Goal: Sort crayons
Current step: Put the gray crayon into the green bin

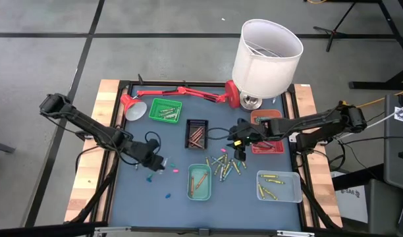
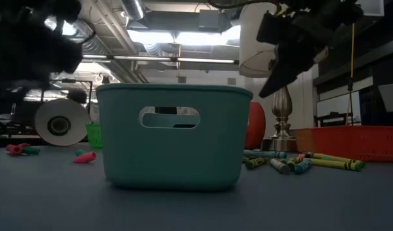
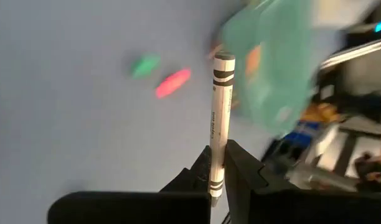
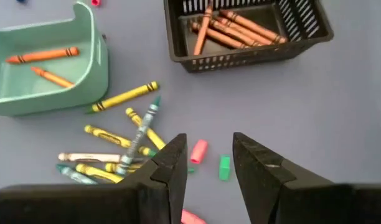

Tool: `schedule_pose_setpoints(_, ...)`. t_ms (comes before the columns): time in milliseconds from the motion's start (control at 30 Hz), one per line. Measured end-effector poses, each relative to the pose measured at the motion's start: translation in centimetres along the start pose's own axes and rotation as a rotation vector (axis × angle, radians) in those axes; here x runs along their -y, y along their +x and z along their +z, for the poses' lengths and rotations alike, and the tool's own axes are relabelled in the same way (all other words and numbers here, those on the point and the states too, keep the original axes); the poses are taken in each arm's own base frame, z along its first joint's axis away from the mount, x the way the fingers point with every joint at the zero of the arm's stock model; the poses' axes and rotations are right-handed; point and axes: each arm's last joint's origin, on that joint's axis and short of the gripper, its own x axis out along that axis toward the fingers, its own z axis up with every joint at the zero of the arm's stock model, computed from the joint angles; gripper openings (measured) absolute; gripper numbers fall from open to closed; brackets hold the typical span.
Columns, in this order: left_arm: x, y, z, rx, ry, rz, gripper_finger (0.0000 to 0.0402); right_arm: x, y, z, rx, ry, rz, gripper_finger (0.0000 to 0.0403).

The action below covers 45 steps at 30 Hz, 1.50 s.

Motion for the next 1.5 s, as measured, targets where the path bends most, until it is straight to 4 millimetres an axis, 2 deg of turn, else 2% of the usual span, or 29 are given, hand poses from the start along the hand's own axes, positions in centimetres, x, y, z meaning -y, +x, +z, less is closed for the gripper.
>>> schedule_pose_setpoints(133, 1.4, -0.2, 0.8, 0.19, 0.12, -0.119, 0.0007, -0.2, 0.3, 0.0, -0.01, 0.049, 0.059, 0.0127)
schedule_pose_setpoints(267, 2.2, -0.5, 2.2, 0.386, 0.251, -0.155, 0.0007, -0.4, 0.6, 0.0, -0.026, 0.072, 0.12, 0.0127)
schedule_pose_setpoints(500, 1.8, -1.3, 6.0, 0.67, 0.388, -0.018, 0.0007, -0.5, 1.6, -0.1, -0.046, 0.154, 0.12, 0.0127)
schedule_pose_setpoints(733, 0.3, -2.6, 10.2, 0.825, 0.461, 0.173, 0.0007, -0.5, 2.0, 0.0, -0.039, 0.189, 0.122, 0.0127)
schedule_pose_setpoints(900, -0.8, -3.7, 12.4, 0.895, 0.495, 0.303, 0.0007, -1.2, 2.5, 0.2, -0.016, 0.215, 0.148, 0.0127)
schedule_pose_setpoints(1133, -2.4, -5.1, 14.5, 0.95, 0.487, 0.439, 0.0007, -3.9, 3.0, -0.3, 0.003, 0.147, 0.177, 0.0127)
schedule_pose_setpoints(1333, -3.6, -5.5, 15.2, 0.92, 0.487, 0.544, 0.0009, -6.1, 4.2, -0.9, 0.035, 0.105, 0.127, 0.0127)
schedule_pose_setpoints(1500, -4.5, -5.4, 15.1, 0.849, 0.501, 0.626, 0.003, -6.9, 5.7, -1.9, 0.002, 0.113, 0.084, 0.0127)
